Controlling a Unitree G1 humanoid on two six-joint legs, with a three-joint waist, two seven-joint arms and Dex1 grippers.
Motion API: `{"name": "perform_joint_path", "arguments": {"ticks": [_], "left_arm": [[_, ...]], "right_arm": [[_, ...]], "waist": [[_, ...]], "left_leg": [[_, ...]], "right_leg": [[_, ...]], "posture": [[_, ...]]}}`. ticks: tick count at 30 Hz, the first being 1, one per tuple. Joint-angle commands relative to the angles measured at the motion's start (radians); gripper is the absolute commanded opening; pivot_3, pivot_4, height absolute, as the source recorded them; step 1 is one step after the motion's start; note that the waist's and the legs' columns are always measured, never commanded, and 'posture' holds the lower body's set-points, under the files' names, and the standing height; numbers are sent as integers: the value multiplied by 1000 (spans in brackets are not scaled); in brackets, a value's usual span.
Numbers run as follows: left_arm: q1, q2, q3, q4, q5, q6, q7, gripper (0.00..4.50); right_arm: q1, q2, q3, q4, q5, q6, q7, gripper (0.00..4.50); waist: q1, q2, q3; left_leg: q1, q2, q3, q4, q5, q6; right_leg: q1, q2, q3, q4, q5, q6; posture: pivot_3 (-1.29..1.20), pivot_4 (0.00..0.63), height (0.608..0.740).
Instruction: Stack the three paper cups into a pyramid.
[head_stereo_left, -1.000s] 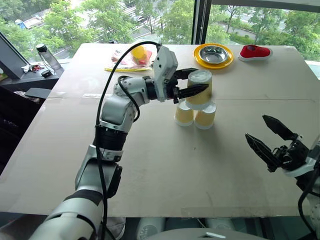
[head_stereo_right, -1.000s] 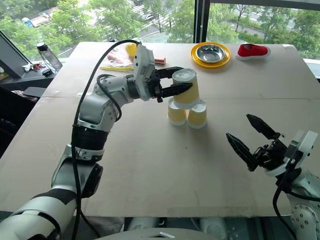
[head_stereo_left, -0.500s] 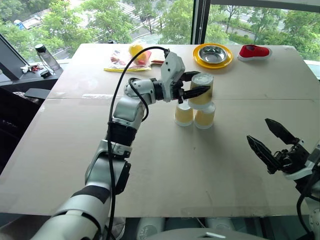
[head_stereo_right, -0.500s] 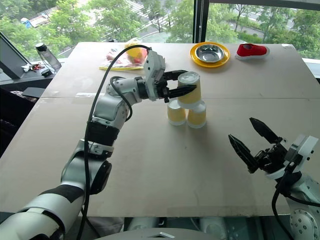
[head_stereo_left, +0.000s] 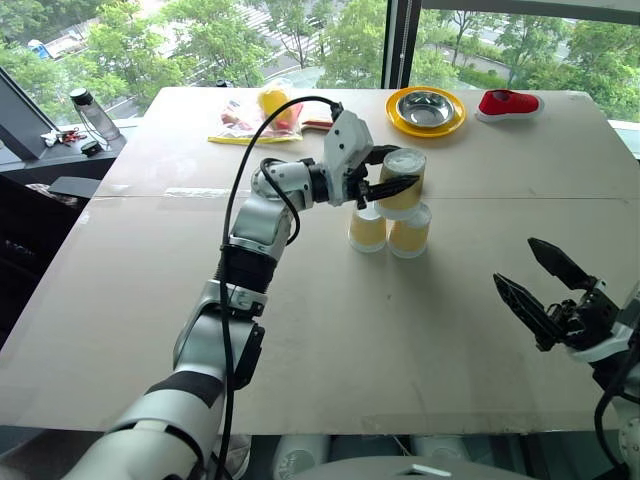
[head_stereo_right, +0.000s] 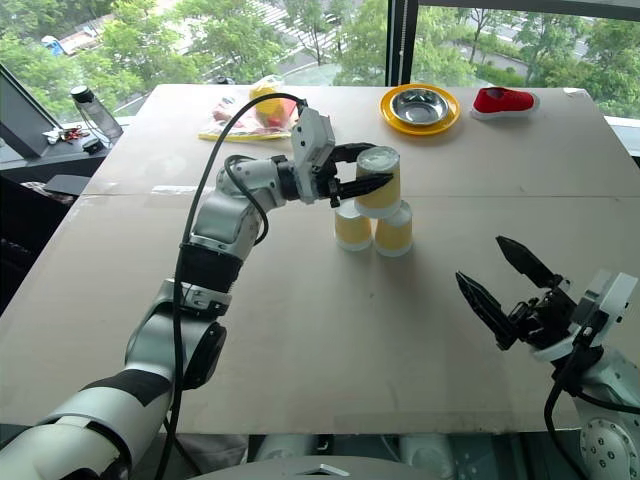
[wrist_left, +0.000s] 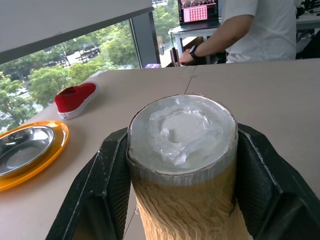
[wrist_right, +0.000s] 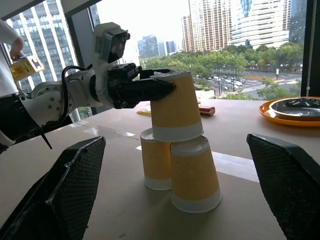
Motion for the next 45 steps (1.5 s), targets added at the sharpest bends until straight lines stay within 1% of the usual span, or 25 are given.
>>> {"name": "perform_joint_path", "arguments": {"ticks": [1, 6, 8, 9, 11, 18, 21, 24, 27, 31, 33, 35, 36, 38, 40, 42, 45], "left_arm": [[1, -4, 19, 3, 7, -31, 8, 2516], [3, -14, 19, 20, 12, -43, 9, 2516], [3, -17, 20, 23, 13, -47, 9, 3243], [3, -18, 22, 23, 12, -48, 9, 3451], [0, -19, 27, 26, 11, -50, 10, 4426], [7, -41, 69, -8, -36, -94, -6, 4472], [6, -57, 117, -79, -113, -99, -22, 4472], [7, -50, 167, -182, -205, -46, -30, 4472], [55, -3, 204, -347, -301, 84, -16, 4472], [228, 121, 237, -608, -408, 313, 47, 4472], [371, 186, 265, -731, -447, 404, 97, 4472], [555, 244, 284, -832, -423, 447, 147, 4472], [652, 260, 296, -866, -388, 444, 177, 4472], [799, 278, 312, -908, -331, 427, 237, 4472], [944, 263, 308, -941, -277, 383, 280, 4472], [1060, 243, 280, -951, -217, 332, 309, 4472], [1157, 216, 220, -936, -135, 253, 333, 4472]], "right_arm": [[-4, -4, -26, -30, 23, -26, 15, 4500], [-16, 8, -30, -38, 51, -36, 17, 4500], [-19, 10, -29, -40, 57, -42, 16, 4500], [-20, 11, -29, -42, 61, -44, 15, 4500], [-25, 13, -31, -43, 70, -45, 10, 4500], [-31, 14, -33, -36, 79, -47, 9, 4500], [-26, 14, -38, -22, 75, -52, 17, 4500], [-10, 12, -44, -2, 67, -55, 33, 4500], [13, 0, -41, 32, 42, -64, 69, 4500], [30, -25, -36, 111, -24, -88, 127, 4500], [20, -34, -25, 182, -95, -130, 144, 4500], [12, -48, -14, 251, -136, -156, 183, 4500], [5, -58, -6, 286, -153, -163, 201, 4500], [-10, -74, 7, 351, -191, -180, 229, 4500], [-35, -88, 24, 421, -244, -196, 230, 4500], [-59, -99, 41, 473, -277, -208, 239, 4500], [-91, -110, 62, 534, -323, -235, 249, 4500]], "waist": [[0, 0, 0], [0, 0, 0], [0, 0, 0], [0, 0, 0], [0, 0, 0], [0, 0, 0], [0, 0, 0], [0, 0, 0], [-1, 0, 0], [-10, 3, -1], [-11, 3, -1], [-9, 4, -1], [-8, 5, -1], [-2, 4, -1], [5, 4, -1], [5, 4, -1], [15, 4, -1]], "left_leg": [[0, 0, 0, 0, 0, 0], [0, 0, 0, 0, 0, 0], [0, 0, 0, 0, 0, 0], [0, 0, 0, 0, 0, 0], [0, 0, 0, 0, 0, 0], [0, 0, 0, 0, 0, 0], [0, 0, 0, 0, 0, 0], [0, 0, 0, 0, 0, 0], [0, 1, 0, 0, 0, 0], [2, 2, 1, -1, 0, 0], [3, 4, 2, -1, 0, 0], [3, 4, 1, -1, 0, 0], [4, 5, 2, -1, 0, 0], [7, 5, 5, -3, 0, 0], [7, 5, 5, -2, 0, 0], [7, 4, 5, -2, 0, 0], [7, 3, 6, -3, 0, 0]], "right_leg": [[0, 0, 0, 0, 0, 0], [0, 0, 0, 0, 0, 0], [0, 0, 0, 0, 0, 0], [0, 0, 0, 0, 0, 0], [0, 0, 0, 0, 0, 0], [0, 0, 0, 0, 0, 0], [0, 0, 0, 0, 0, 0], [0, 0, 0, 0, 0, 0], [0, 0, 0, 0, 0, 0], [1, 0, 3, 0, 0, 0], [1, 0, 3, 1, 0, 0], [1, 0, 3, 1, 0, 0], [1, 0, 4, 1, 0, 0], [3, -1, 7, 1, 0, 0], [3, -1, 7, 0, 0, -1], [3, -3, 8, 0, 0, -1], [3, -6, 10, 0, 0, -1]], "posture": [[0, 150, 740], [0, 150, 740], [0, 150, 740], [0, 150, 740], [0, 150, 740], [0, 150, 740], [0, 150, 740], [0, 150, 740], [0, 150, 740], [0, 150, 740], [0, 150, 740], [0, 150, 740], [0, 150, 740], [0, 150, 740], [0, 150, 740], [0, 150, 740], [0, 150, 740]]}}
